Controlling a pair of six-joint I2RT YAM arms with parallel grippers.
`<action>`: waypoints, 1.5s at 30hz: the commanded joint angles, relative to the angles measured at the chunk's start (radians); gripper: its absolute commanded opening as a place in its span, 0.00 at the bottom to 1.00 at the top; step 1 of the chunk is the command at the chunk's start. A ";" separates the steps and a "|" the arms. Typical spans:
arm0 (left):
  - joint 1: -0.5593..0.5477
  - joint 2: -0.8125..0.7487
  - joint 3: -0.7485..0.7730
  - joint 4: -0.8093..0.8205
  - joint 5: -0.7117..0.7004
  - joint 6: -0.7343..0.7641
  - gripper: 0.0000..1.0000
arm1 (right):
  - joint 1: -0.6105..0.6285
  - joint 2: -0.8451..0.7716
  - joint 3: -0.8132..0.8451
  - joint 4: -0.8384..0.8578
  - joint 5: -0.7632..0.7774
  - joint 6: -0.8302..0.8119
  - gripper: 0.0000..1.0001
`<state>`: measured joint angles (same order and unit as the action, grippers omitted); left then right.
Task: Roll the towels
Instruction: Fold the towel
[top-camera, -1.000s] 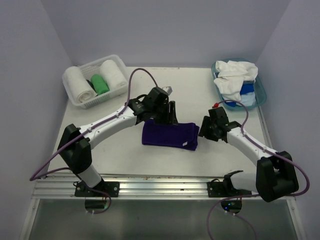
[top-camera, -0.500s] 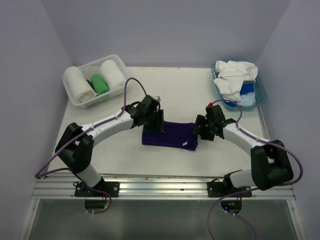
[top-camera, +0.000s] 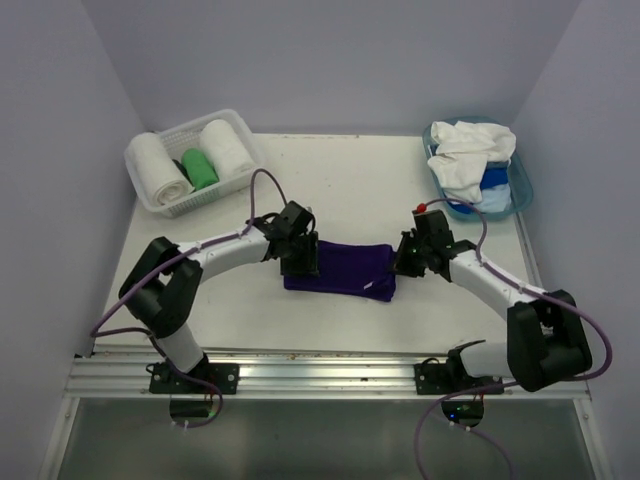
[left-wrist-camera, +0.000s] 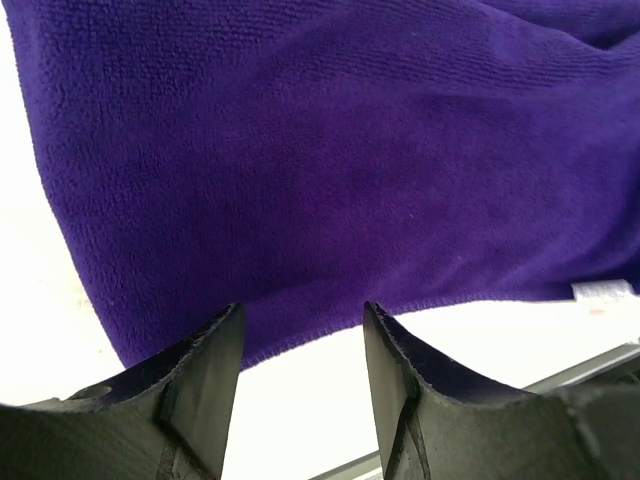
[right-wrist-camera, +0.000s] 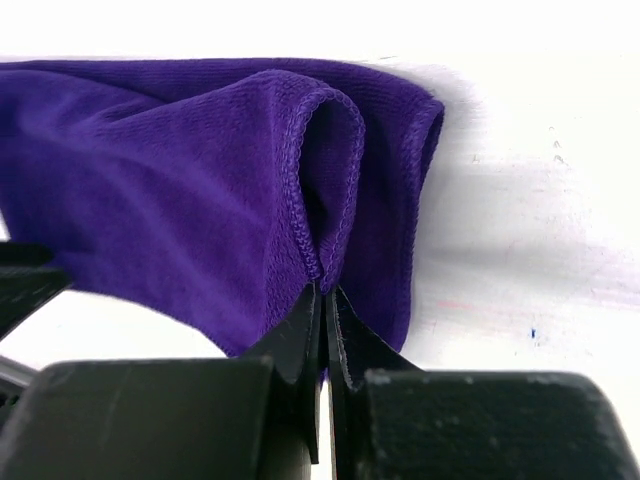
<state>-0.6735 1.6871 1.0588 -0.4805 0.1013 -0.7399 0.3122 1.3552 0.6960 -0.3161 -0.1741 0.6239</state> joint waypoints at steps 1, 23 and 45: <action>0.005 0.043 0.001 0.052 0.012 0.008 0.54 | -0.002 -0.077 -0.003 -0.046 0.016 -0.016 0.00; 0.023 0.006 0.179 -0.006 0.092 0.071 0.56 | 0.007 -0.118 0.101 -0.192 0.206 -0.066 0.44; 0.204 0.275 0.187 0.088 0.112 0.093 0.52 | -0.012 0.197 0.140 -0.118 0.251 -0.038 0.10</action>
<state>-0.4877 1.9587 1.2972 -0.4202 0.2264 -0.6613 0.3088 1.5452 0.8265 -0.4091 -0.0040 0.5865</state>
